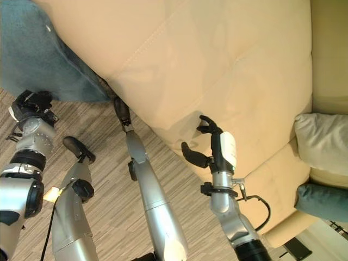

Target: Pick up all the scattered cushions and arrange them neatly on the sofa.

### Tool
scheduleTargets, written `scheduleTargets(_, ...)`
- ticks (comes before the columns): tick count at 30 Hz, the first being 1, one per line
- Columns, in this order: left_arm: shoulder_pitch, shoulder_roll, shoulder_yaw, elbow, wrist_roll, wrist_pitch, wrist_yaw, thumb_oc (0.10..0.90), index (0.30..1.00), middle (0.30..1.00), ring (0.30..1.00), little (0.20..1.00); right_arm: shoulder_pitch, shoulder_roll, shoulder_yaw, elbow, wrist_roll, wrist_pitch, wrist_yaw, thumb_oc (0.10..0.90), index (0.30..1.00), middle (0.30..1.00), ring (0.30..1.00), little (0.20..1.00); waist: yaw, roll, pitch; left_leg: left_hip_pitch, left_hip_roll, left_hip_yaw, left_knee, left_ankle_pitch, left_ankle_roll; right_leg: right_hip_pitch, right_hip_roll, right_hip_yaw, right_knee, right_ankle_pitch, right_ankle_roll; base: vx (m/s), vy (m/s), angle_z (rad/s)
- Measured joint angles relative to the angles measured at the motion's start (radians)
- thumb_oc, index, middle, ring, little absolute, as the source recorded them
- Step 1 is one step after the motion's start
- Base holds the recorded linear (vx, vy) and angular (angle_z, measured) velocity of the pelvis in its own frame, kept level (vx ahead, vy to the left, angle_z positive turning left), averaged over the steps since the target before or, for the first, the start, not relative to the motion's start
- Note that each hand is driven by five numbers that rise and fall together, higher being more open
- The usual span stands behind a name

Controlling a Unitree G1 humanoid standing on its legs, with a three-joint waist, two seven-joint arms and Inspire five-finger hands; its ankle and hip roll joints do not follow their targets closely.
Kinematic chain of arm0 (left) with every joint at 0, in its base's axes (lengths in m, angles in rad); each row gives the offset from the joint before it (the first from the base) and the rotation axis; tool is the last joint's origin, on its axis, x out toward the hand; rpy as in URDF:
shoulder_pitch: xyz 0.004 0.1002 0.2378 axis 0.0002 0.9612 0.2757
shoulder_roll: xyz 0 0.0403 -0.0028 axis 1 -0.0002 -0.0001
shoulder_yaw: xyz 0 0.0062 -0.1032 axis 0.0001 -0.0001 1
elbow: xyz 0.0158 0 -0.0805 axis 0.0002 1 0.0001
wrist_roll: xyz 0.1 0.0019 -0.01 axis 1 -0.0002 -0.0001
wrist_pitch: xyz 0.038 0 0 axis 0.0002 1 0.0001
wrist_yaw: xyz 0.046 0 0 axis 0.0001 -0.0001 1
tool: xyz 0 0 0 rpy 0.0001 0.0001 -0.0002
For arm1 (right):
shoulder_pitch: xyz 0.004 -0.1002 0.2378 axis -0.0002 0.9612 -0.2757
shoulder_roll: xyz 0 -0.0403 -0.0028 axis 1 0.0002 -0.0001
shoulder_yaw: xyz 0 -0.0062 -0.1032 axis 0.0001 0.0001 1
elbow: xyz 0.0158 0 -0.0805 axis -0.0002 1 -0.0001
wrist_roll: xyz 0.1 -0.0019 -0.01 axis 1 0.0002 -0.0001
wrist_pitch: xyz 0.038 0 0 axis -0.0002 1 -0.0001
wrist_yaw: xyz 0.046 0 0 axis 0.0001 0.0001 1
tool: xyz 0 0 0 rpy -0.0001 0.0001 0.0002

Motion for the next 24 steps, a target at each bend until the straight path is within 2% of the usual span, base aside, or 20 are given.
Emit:
scheduleTargets(8, -0.008, 0.016, -0.006, 0.030, 0.002, 0.002, -0.029, 0.400, 0.300, 0.300, 0.300, 0.300, 0.000, 0.001, 0.008, 0.031, 0.005, -0.025, -0.004, 0.800, 0.900, 0.900, 0.900, 0.900, -0.007, 0.000, 0.000, 0.002, 0.001, -0.005, 0.024, -0.005, 0.007, 0.001, -0.002, -0.001, 0.026, -0.003, -0.001, 0.00, 0.004, 0.00)
scheduleTargets(12, 0.015, 0.003, -0.010, 0.027, 0.002, 0.001, -0.030, 0.400, 0.300, 0.300, 0.300, 0.300, 0.000, 0.033, 0.020, 0.091, 0.007, -0.038, -0.005, 0.800, 0.900, 0.900, 0.900, 0.900, -0.010, 0.000, 0.000, 0.037, -0.004, -0.005, 0.039, -0.009, 0.014, 0.031, -0.010, 0.000, 0.051, -0.006, 0.001, -0.01, 0.031, 0.02)
scheduleTargets(15, 0.146, -0.040, -0.010, -0.098, 0.000, -0.001, -0.029, 0.400, 0.300, 0.300, 0.300, 0.300, -0.001, 0.049, 0.050, 0.167, 0.011, -0.021, 0.003, 0.800, 0.900, 0.900, 0.900, 0.900, -0.008, -0.004, 0.001, 0.121, -0.017, 0.000, 0.033, -0.009, 0.018, 0.103, -0.024, 0.001, 0.066, -0.014, 0.011, -0.01, 0.032, 0.04)
scheduleTargets(19, 0.403, -0.175, -0.017, -0.340, 0.000, -0.015, -0.029, 0.400, 0.300, 0.300, 0.300, 0.300, 0.047, 0.055, 0.036, 0.166, 0.009, 0.014, 0.006, 0.800, 0.900, 0.900, 0.900, 0.900, 0.025, -0.005, 0.000, 0.294, -0.047, 0.008, -0.027, -0.010, 0.025, 0.251, -0.040, 0.010, 0.063, -0.049, 0.034, 0.01, 0.047, 0.08)
scheduleTargets(21, 0.515, -0.234, -0.047, -0.452, 0.000, -0.017, -0.029, 0.400, 0.300, 0.300, 0.300, 0.300, 0.069, 0.062, 0.009, 0.151, 0.005, 0.016, 0.020, 0.800, 0.900, 0.900, 0.900, 0.900, 0.047, -0.002, -0.003, 0.398, -0.067, 0.010, -0.098, -0.006, 0.030, 0.326, -0.063, -0.016, 0.058, -0.105, 0.090, 0.08, 0.049, -0.03)
scheduleTargets(22, 0.575, -0.251, -0.066, -0.525, 0.000, -0.018, -0.035, 0.400, 0.300, 0.300, 0.300, 0.300, 0.080, 0.080, -0.018, 0.143, 0.004, 0.020, 0.030, 0.800, 0.900, 0.900, 0.900, 0.900, 0.058, -0.002, -0.004, 0.444, -0.067, 0.031, -0.139, 0.018, 0.033, 0.343, -0.065, -0.031, 0.072, -0.121, 0.080, 0.13, 0.045, -0.05)
scheduleTargets(24, 0.650, -0.276, -0.122, -0.587, 0.000, -0.019, -0.063, 0.400, 0.300, 0.300, 0.300, 0.300, 0.106, 0.107, -0.054, 0.156, 0.006, 0.030, 0.046, 0.800, 0.900, 0.900, 0.900, 0.900, 0.080, -0.003, -0.006, 0.557, -0.096, 0.029, -0.189, 0.026, 0.022, 0.429, -0.079, -0.035, 0.084, -0.107, 0.042, 0.18, 0.045, 0.07)
